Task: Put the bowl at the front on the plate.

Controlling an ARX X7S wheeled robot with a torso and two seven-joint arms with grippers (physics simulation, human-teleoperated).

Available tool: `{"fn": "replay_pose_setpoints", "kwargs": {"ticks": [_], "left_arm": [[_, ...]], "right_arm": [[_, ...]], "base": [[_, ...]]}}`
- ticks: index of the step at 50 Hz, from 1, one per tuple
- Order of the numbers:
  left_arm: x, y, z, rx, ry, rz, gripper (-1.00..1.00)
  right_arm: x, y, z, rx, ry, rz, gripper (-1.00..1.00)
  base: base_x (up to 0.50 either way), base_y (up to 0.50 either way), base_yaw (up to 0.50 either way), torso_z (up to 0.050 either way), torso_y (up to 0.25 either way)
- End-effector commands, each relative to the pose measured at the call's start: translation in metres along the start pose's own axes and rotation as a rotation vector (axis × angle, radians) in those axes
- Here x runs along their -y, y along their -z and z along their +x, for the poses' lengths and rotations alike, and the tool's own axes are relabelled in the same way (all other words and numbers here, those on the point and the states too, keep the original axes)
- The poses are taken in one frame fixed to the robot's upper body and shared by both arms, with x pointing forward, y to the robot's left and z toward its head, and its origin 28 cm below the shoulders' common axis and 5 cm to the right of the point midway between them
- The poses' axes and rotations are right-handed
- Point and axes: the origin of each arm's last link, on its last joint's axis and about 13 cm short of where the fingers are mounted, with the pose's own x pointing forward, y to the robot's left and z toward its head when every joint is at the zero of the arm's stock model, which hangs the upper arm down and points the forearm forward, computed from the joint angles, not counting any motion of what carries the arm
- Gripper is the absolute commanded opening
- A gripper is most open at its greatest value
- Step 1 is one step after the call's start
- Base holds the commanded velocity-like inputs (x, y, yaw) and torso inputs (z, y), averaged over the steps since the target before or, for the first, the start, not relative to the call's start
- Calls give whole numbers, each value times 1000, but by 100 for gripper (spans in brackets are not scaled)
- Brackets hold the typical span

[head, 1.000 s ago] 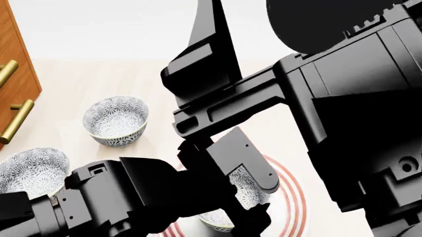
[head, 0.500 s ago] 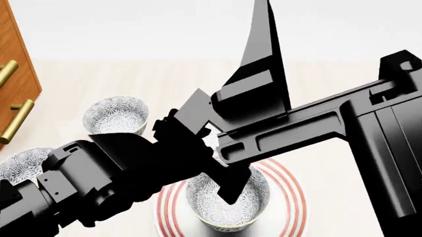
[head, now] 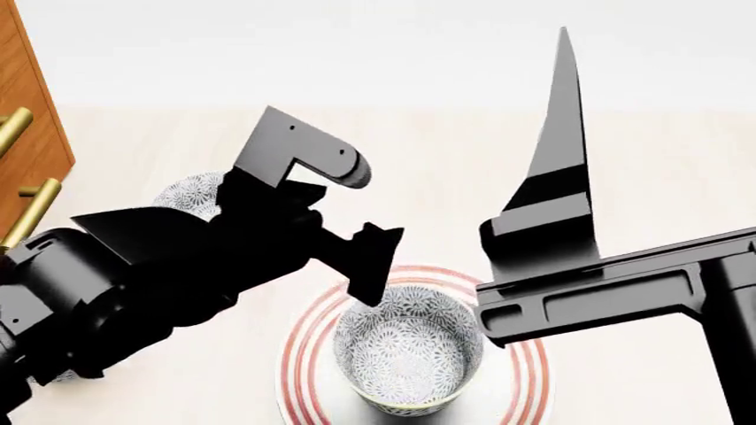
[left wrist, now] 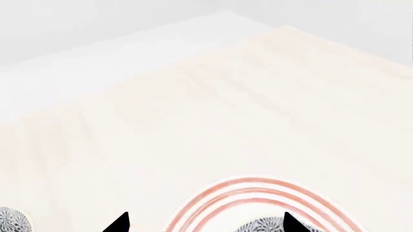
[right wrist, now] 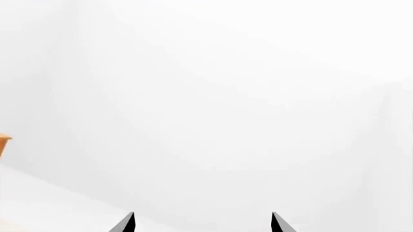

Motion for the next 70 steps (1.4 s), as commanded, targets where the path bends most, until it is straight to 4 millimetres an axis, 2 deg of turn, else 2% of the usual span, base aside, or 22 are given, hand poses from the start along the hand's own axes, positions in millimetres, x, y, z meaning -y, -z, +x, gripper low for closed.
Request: {"fn": "replay_pose_setpoints", "kwargs": {"ticks": [1, 13, 29, 42, 51, 70], "left_arm": [[-5, -7, -25, 100, -36, -39, 100], [8, -6, -54, 205, -41, -7, 100], [12, 8, -72, 266, -65, -83, 100], [19, 12, -95, 325, -53, -83, 100], [24, 20, -100, 340, -36, -83, 100], [43, 15, -141, 493, -1, -89, 100]], "right_arm": [[-3, 12, 0, -17, 3, 7, 100], [-12, 24, 7, -52, -8, -23, 100], [-14, 29, 16, -50, -31, -6, 100], [-15, 32, 14, -42, -34, 7, 100], [-15, 33, 13, -46, -30, 10, 100], [-18, 41, 17, -53, -46, 25, 100]], "base": [[0, 0, 0, 0, 0], [0, 0, 0, 0, 0], [0, 0, 0, 0, 0], [0, 0, 0, 0, 0], [0, 0, 0, 0, 0], [0, 0, 0, 0, 0]]}}
